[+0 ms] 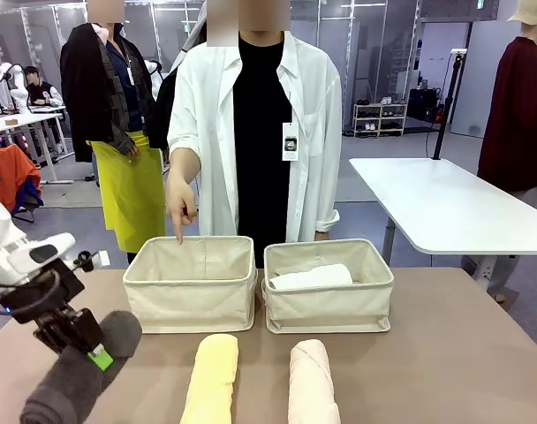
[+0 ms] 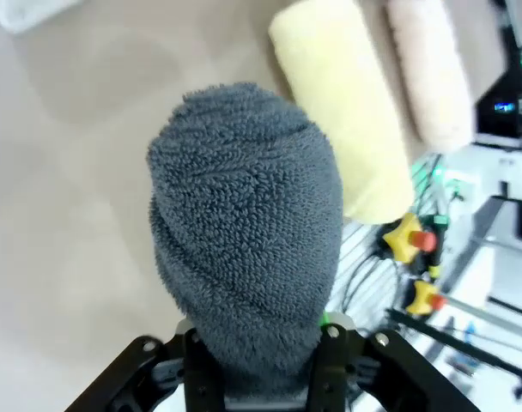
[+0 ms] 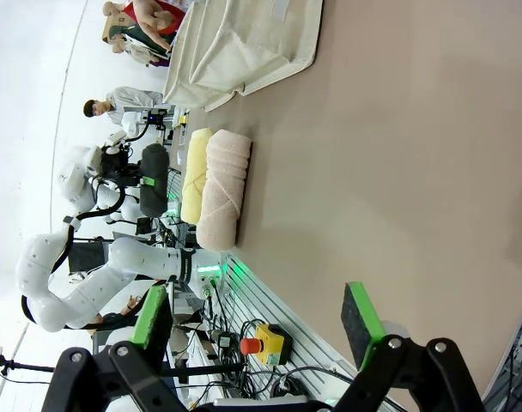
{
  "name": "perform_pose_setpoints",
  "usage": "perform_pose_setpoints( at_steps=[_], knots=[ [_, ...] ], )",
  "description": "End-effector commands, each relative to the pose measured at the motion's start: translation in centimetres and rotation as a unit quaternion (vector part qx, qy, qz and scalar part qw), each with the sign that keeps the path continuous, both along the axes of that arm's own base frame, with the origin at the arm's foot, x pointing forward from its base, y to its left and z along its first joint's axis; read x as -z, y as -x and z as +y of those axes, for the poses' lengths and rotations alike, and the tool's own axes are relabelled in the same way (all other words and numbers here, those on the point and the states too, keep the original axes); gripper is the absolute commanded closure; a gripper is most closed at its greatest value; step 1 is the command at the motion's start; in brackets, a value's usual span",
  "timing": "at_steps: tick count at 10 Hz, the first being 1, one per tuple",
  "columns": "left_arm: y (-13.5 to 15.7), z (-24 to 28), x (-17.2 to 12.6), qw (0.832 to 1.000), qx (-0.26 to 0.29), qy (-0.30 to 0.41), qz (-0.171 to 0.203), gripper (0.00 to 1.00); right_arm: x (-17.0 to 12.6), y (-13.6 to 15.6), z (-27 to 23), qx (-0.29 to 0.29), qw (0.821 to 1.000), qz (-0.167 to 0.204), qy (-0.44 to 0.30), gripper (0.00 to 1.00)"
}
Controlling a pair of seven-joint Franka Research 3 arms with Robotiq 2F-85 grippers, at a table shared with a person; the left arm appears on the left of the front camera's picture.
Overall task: Divide the towels into two baskets.
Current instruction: Pick up one hotel-folded towel from the bottom of the table and place it in the Fabric basket indicated by the person.
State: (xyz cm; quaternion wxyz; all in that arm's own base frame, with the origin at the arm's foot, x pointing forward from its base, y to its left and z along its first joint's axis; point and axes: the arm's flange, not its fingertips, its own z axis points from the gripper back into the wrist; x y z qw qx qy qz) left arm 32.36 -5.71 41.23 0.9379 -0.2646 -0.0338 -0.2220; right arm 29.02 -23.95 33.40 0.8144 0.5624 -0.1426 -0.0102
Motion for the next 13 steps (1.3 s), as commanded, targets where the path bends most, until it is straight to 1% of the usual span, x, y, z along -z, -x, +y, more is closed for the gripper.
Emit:
perform_pose_setpoints(
  at_steps=[1, 2, 3, 4, 5, 6, 7, 8, 9, 10, 11, 13],
  knots=[
    [0.4, -0.3, -2.1, 0.998, 0.038, 0.021, -0.049, 0.89, -0.3, 0.2, 0.2, 0.001, 1.0, -0.005, 0.0, 0.0],
    [0.0, -0.3, -3.3, 0.992, 0.078, 0.031, -0.095, 0.89, -0.3, 0.2, 0.2, 0.001, 1.0, -0.005, 0.0, 0.0],
    [-0.3, -0.4, -4.0, 0.985, 0.11, 0.035, -0.13, 0.89, -0.3, 0.2, 0.2, 0.001, 1.0, -0.005, 0.0, 0.0],
    [-0.2, -0.7, -5.4, 0.971, 0.163, 0.059, -0.164, 0.89, -0.3, 0.2, 0.2, 0.001, 1.0, -0.005, 0.0, 0.0],
    [-0.3, -1.0, -6.3, 0.952, 0.21, 0.042, -0.219, 0.89, -0.3, 0.2, 0.2, 0.001, 1.0, -0.005, 0.0, 0.0],
    [-0.1, -1.3, -7.5, 0.929, 0.258, 0.031, -0.262, 0.89, -0.3, 0.2, 0.2, 0.001, 1.0, -0.005, 0.0, 0.0],
    [-0.2, -1.5, -8.7, 0.906, 0.3, 0.005, -0.299, 0.89, -0.3, 0.2, 0.2, 0.001, 1.0, -0.005, 0.0, 0.0],
    [0.0, -1.7, -9.6, 0.883, 0.346, -0.004, -0.318, 0.89, -0.3, 0.2, 0.2, 0.001, 1.0, -0.005, 0.0, 0.0],
    [0.4, -1.9, -10.7, 0.868, 0.365, -0.027, -0.336, 0.89, -0.3, 0.2, 0.2, 0.001, 1.0, -0.005, 0.0, 0.0],
    [1.5, -1.0, -11.7, 0.887, 0.332, -0.02, -0.321, 0.89, -0.3, 0.2, 0.2, 0.001, 1.0, -0.005, 0.0, 0.0],
    [0.3, -2.5, -10.3, 0.886, 0.353, -0.02, -0.301, 0.89, -0.3, 0.2, 0.2, 0.001, 1.0, -0.005, 0.0, 0.0],
    [0.3, -2.5, -10.3, 0.886, 0.353, -0.02, -0.301, 0.89, -0.3, 0.2, 0.2, 0.001, 1.0, -0.005, 0.0, 0.0]
  ],
)
